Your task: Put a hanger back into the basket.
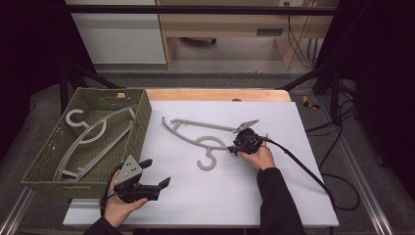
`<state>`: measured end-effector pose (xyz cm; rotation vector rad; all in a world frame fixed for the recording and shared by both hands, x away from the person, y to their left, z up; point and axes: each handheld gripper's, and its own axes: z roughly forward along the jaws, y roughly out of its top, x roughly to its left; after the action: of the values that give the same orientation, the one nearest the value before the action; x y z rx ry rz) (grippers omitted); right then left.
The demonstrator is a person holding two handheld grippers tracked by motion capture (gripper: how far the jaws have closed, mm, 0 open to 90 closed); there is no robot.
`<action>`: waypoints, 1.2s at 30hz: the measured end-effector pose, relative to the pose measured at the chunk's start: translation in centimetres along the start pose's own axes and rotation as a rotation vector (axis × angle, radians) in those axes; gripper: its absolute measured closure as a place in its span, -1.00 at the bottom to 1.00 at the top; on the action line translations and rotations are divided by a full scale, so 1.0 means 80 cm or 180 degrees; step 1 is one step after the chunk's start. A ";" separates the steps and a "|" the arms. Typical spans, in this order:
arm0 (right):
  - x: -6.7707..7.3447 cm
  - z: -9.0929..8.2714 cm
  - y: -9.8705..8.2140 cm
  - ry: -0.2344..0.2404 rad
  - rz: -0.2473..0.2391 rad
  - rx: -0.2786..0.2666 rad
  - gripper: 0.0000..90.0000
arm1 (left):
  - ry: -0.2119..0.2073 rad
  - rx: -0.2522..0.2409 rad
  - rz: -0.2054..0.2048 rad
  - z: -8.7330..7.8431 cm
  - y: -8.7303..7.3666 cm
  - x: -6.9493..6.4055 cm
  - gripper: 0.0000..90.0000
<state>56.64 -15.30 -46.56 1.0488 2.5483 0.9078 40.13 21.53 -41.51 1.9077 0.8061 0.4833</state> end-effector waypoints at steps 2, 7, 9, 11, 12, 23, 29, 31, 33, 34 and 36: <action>0.004 -0.005 -0.003 0.0078 -0.0018 0.0066 0.48 | 0.0007 0.0008 0.0005 0.000 0.000 0.000 -0.73; 0.010 -0.016 -0.015 0.0273 -0.0057 0.0100 0.65 | 0.0010 0.0022 -0.0003 0.002 -0.001 0.000 -0.73; 0.024 -0.026 -0.026 0.0436 -0.0009 0.0166 0.76 | 0.0010 0.0036 0.0005 0.003 -0.002 -0.001 -0.73; 0.034 -0.030 -0.032 0.0508 0.0038 0.0190 0.80 | 0.0006 0.0042 0.0002 0.003 -0.002 -0.001 -0.73; 0.034 -0.030 -0.032 0.0508 0.0038 0.0190 0.80 | 0.0006 0.0042 0.0002 0.003 -0.002 -0.001 -0.72; 0.088 -0.034 -0.053 0.0516 0.0515 -0.0053 0.79 | 0.0000 0.0097 0.0007 0.008 -0.006 -0.004 -0.71; 0.085 -0.065 -0.055 0.0328 0.0303 -0.0365 0.41 | -0.0001 0.0077 0.0000 0.007 -0.006 -0.003 -0.70; 0.079 -0.083 -0.061 0.0245 0.0341 -0.0472 0.43 | 0.0000 0.0076 -0.0003 0.006 -0.006 -0.003 -0.69; 0.070 -0.099 -0.070 0.0166 0.0383 -0.0516 0.50 | -0.0001 0.0082 -0.0003 0.007 -0.006 -0.004 -0.69; 0.067 -0.104 -0.074 0.0115 0.0419 -0.0510 0.56 | -0.0005 0.0088 0.0001 0.007 -0.006 -0.004 -0.69; 0.060 -0.114 -0.086 0.0011 0.0418 -0.0500 0.72 | -0.0005 0.0090 0.0005 0.008 -0.007 -0.005 -0.68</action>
<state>45.49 -19.89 -43.70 1.1773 2.3878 1.1241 40.09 21.04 -42.25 1.9345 0.8145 0.4736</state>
